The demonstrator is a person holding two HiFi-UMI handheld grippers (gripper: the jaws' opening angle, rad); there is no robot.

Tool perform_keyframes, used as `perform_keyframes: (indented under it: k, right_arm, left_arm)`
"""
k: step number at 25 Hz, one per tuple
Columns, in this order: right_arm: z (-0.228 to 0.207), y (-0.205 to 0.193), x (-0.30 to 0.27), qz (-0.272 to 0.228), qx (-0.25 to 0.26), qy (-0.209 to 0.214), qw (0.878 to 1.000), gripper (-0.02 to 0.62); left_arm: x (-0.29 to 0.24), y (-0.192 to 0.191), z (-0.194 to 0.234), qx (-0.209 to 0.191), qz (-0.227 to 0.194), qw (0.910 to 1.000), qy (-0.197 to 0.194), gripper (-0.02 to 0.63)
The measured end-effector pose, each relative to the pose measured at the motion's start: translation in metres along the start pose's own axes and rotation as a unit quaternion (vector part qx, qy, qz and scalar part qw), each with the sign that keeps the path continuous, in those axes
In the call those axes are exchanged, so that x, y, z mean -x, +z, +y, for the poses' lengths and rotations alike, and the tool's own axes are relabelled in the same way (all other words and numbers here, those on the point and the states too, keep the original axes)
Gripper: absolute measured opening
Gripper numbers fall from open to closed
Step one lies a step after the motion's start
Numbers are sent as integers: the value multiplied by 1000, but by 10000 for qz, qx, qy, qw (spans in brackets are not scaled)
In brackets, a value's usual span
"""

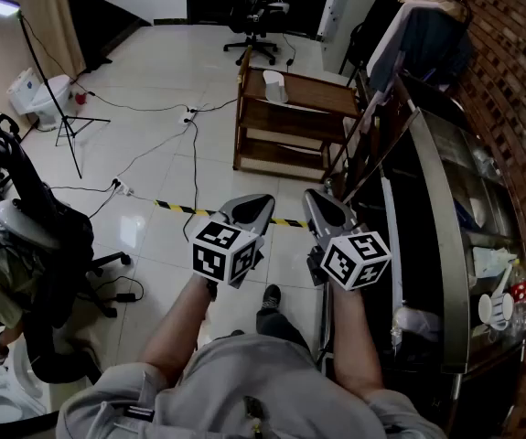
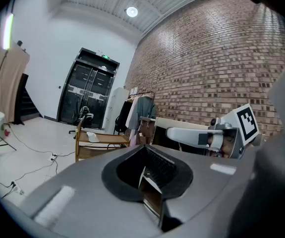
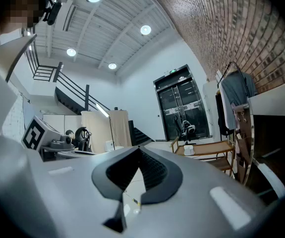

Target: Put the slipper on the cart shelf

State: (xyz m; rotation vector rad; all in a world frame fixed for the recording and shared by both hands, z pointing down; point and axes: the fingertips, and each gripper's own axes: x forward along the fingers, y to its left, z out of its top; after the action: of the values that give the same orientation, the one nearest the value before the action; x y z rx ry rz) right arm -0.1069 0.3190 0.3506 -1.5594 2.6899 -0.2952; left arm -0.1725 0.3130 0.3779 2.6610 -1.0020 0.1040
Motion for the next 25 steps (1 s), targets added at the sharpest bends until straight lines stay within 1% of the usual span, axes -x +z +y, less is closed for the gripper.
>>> perform_keyframes:
  k: [5, 10, 15, 19, 25]
  right_arm:
    - [-30, 3, -26, -8, -14, -9, 10000, -2]
    - [-74, 4, -66, 9, -132, 27, 9999, -2]
    - [-127, 17, -109, -39, -201, 119, 9997, -2]
    - [-169, 29, -139, -35, -198, 192, 9996, -2]
    - [-214, 45, -172, -29, -172, 253, 9995, -2]
  left_arm:
    - [-31, 6, 22, 2, -16, 10000, 56, 8]
    - [-78, 13, 50, 3, 55, 9999, 113, 8]
    - [-136, 24, 78, 105, 94, 9996, 228, 8]
    - [-182, 33, 101, 204, 98, 9990, 396, 8]
    - [-229, 48, 124, 261, 141, 9982, 528, 8]
